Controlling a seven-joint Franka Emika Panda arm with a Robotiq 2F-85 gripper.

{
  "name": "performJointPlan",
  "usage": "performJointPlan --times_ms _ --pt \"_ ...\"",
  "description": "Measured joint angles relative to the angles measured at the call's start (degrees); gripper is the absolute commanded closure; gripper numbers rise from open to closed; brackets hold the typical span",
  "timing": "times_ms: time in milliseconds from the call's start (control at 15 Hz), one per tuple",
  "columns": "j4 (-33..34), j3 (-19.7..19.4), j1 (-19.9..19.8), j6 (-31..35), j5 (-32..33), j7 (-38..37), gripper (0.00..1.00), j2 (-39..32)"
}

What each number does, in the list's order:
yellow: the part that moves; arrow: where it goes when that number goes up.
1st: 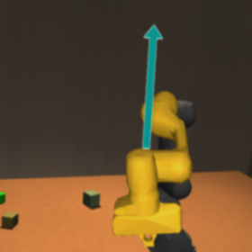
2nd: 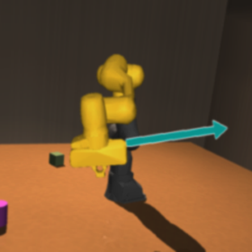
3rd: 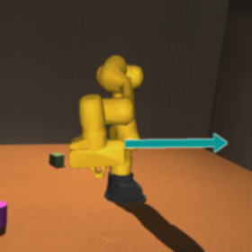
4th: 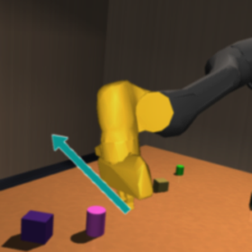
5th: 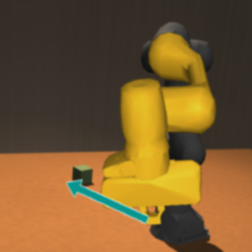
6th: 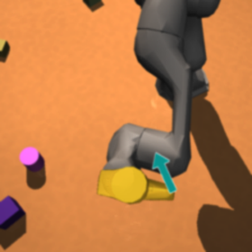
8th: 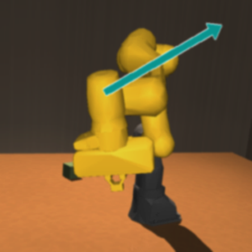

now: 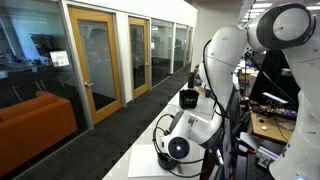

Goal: Pick up the marker and put it in the cup

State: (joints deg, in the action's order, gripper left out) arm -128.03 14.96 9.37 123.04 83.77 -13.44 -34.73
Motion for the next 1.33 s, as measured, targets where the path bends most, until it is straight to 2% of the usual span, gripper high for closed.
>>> performJointPlan --times_ms 600,933,1333 --pt "6.26 -1.65 -2.57 5.72 -24.17 7.2 0.0 2.92" --pt "11.34 -5.11 -2.94 6.05 -39.78 8.04 0.0 2.36" --pt "15.2 -9.3 -2.99 8.81 -52.75 8.25 0.0 0.18"
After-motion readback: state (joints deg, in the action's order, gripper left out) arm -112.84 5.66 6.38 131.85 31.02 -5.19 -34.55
